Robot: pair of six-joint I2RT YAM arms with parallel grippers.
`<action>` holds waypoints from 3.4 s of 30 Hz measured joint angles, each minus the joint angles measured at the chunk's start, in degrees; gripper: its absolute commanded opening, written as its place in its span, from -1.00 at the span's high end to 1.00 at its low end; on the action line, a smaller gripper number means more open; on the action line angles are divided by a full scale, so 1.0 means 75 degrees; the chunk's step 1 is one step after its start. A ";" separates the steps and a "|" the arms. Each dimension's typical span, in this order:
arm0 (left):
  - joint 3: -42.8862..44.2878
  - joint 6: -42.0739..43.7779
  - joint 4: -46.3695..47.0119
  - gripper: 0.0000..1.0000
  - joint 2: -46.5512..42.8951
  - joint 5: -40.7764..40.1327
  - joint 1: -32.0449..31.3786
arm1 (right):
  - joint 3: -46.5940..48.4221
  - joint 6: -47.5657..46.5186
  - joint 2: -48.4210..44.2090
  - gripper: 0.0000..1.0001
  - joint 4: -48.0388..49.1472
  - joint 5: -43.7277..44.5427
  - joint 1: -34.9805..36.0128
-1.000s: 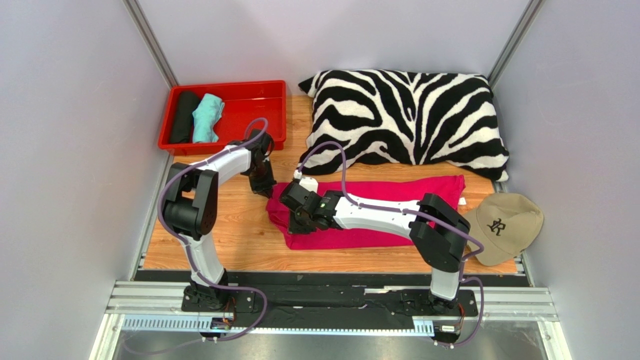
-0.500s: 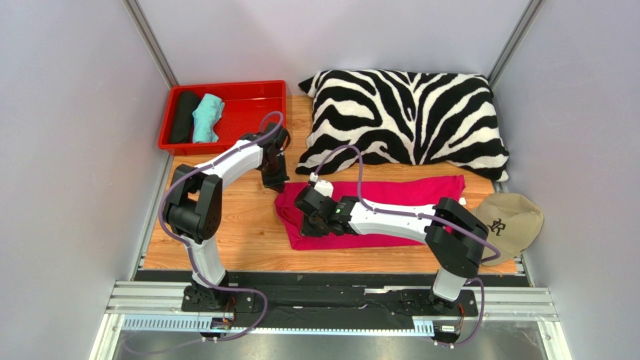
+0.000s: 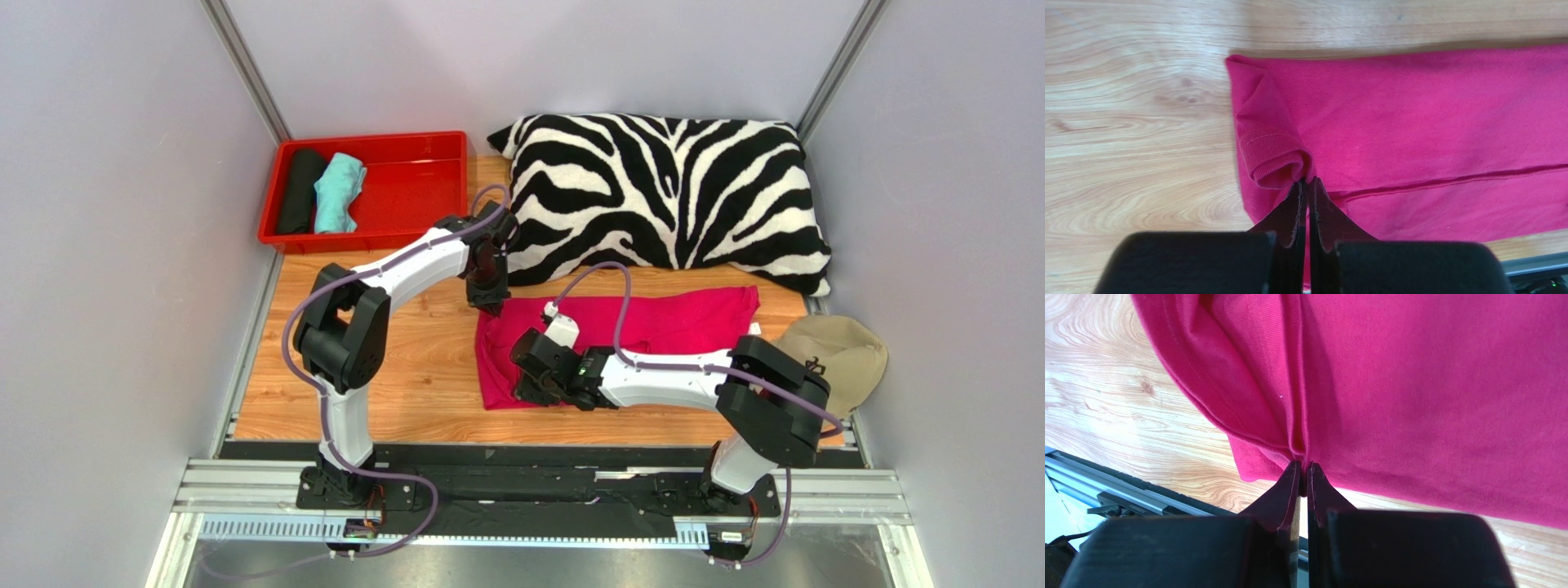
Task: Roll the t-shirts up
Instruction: Roll the T-shirt to the center of the board.
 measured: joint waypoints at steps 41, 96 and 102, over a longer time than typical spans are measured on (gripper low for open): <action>0.0137 0.0653 -0.0085 0.10 -0.0618 0.0778 0.0860 | 0.0930 -0.1737 -0.0035 0.13 -0.0866 0.0157 -0.0172; -0.1329 0.0860 0.1547 -0.04 -0.0306 0.2818 0.1842 | 0.3328 -0.2002 0.2433 0.94 -0.2646 0.0417 0.0912; -0.1332 0.0892 0.1574 -0.09 -0.0306 0.2871 0.1848 | 0.3343 -0.2002 0.2378 0.74 -0.2745 0.0475 0.0915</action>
